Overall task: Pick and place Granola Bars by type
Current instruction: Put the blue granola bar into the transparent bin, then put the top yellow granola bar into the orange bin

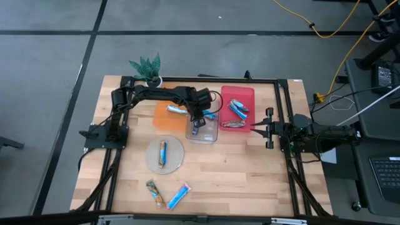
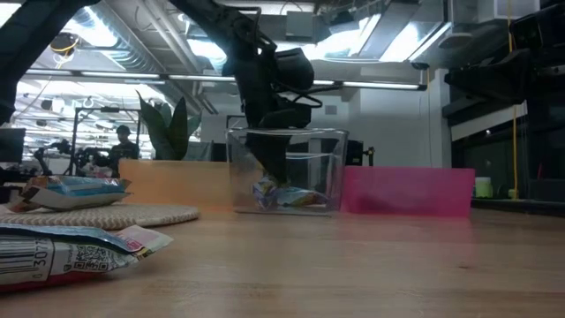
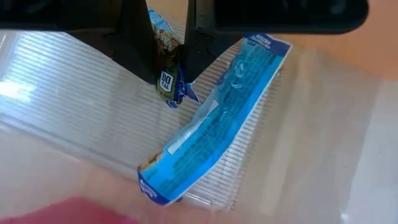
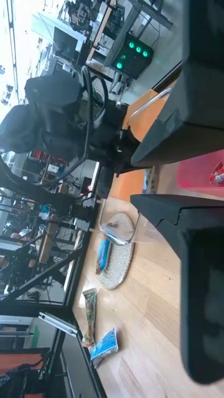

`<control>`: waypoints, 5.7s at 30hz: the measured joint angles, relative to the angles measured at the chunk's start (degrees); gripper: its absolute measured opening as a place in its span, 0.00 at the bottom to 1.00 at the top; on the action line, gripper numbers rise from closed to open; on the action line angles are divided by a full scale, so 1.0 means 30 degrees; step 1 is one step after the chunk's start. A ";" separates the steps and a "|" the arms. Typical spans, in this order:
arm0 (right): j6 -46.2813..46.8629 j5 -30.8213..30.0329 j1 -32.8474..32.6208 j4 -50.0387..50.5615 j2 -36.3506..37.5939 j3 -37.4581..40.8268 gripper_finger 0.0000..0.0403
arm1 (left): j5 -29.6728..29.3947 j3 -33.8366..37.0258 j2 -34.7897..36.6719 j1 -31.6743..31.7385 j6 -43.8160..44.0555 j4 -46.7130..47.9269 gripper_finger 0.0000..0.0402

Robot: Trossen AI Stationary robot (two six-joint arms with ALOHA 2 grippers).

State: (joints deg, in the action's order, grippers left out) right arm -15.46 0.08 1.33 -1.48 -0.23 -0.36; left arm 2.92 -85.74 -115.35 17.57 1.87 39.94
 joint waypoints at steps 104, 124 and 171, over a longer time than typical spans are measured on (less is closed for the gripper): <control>0.0000 0.0000 -0.0002 0.0000 0.0000 0.0000 0.22 | -0.3293 1.3037 1.5832 -0.9344 1.4140 0.3912 0.52; 0.0000 0.0006 0.0005 0.0002 -0.0002 0.0000 0.22 | -0.0823 1.6362 1.5824 -0.9351 1.4636 -0.1653 0.69; 0.0000 0.0000 0.0001 0.0002 -0.0003 -0.0007 0.22 | -0.3135 2.0153 1.5810 -0.9351 1.6493 -0.6469 0.42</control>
State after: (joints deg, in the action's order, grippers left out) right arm -15.46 0.08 1.33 -1.48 -0.24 -0.38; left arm -6.48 -25.28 -67.92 -10.48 51.35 20.53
